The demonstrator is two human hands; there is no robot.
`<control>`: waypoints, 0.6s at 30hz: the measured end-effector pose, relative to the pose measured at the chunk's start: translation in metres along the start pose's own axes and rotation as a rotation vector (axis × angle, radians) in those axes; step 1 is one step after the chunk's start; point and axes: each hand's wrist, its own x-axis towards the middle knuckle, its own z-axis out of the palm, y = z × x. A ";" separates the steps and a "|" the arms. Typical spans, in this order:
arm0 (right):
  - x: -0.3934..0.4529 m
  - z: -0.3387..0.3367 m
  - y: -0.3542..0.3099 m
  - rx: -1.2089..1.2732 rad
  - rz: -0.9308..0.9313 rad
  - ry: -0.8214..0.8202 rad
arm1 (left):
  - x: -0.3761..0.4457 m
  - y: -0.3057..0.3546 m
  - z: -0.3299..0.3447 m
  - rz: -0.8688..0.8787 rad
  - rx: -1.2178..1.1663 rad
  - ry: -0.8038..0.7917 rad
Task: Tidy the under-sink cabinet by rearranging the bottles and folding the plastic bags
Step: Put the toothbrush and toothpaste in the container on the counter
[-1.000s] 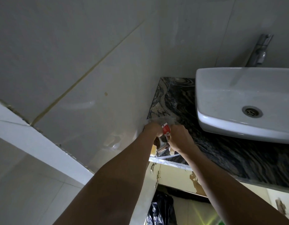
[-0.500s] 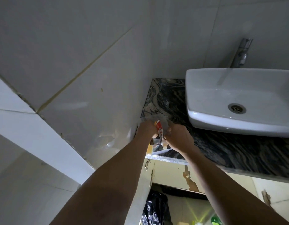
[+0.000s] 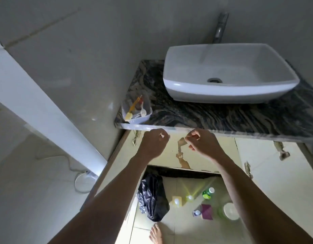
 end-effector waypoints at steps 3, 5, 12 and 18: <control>-0.046 0.000 0.066 0.040 0.094 -0.052 | -0.043 -0.012 0.066 -0.111 -0.003 -0.205; -0.079 0.002 0.110 0.092 0.200 -0.069 | -0.061 -0.021 0.111 -0.152 0.016 -0.307; -0.156 0.025 0.234 0.073 0.643 -0.117 | -0.096 -0.054 0.225 -0.269 0.044 -0.576; -0.151 0.072 0.327 -0.034 0.734 -0.160 | -0.082 -0.113 0.311 -0.279 0.069 -0.615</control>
